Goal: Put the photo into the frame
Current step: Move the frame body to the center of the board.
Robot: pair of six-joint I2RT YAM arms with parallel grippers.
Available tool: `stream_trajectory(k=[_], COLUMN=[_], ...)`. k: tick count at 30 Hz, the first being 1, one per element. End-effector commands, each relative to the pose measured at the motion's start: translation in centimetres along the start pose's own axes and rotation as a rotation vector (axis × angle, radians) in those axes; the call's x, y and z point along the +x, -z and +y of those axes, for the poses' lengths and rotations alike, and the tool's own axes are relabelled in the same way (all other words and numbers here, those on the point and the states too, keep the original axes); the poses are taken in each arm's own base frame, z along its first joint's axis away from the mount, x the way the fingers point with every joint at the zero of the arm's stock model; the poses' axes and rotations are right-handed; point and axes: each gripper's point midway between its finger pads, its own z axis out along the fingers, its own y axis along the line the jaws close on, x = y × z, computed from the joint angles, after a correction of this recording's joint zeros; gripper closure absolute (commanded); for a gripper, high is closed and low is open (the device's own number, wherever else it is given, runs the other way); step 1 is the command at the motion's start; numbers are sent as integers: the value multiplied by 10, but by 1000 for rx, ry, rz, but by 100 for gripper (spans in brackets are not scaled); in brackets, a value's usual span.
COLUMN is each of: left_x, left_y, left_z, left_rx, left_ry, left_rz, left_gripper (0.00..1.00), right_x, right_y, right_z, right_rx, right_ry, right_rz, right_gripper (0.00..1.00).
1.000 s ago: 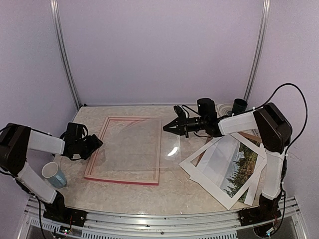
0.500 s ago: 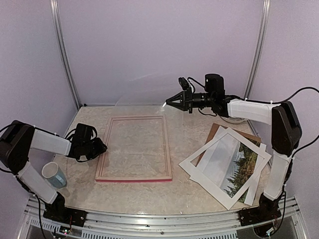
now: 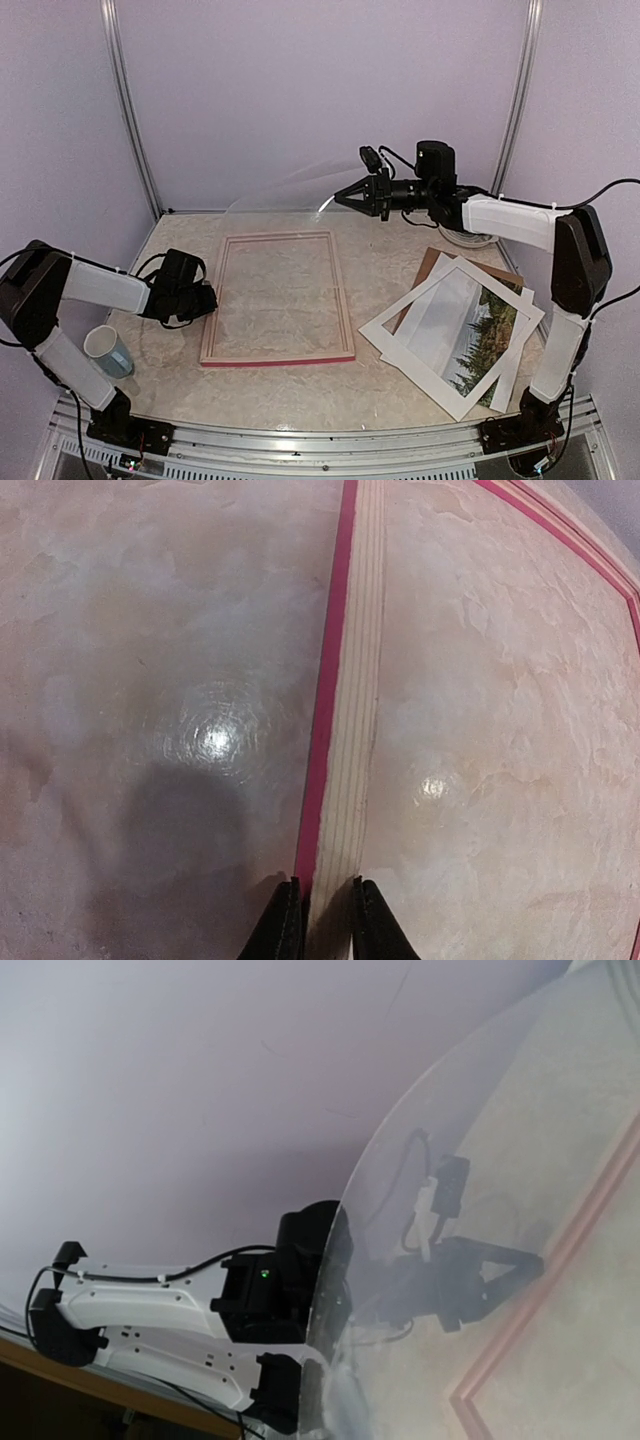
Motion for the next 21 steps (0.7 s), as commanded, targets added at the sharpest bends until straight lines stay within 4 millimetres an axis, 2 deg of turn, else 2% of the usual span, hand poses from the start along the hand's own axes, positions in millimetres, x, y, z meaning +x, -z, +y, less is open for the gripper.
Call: stream_trajectory(k=[1,3,5,9,14,18,21], left_x=[0,0,2,6,16,23,27], left_y=[4,4,3,0,-5,-7,-5], left_z=[10,9,8,6,1,0,-2], left_rx=[-70,-81,-90,-89,-66,-70,-63], left_ry=[-57,-77,-97,-118,-149,-170,-178], left_rz=[-2,0,6,16,51,62,66], left_gripper=[82,80,75,74,79,89,91], right_x=[1,2,3,2,1,-2,-5], right_y=[7,7,7,7,6,9,12], right_z=[18,16,15,15,18,20,24], right_rx=[-36,-34,-32,-33,-41,-42,-45], right_ry=[48,46,45,48,56,62,74], right_rz=[-5,-4,-2,0,7,-1,-5], right_gripper=[100,100,100,100,100,100,99])
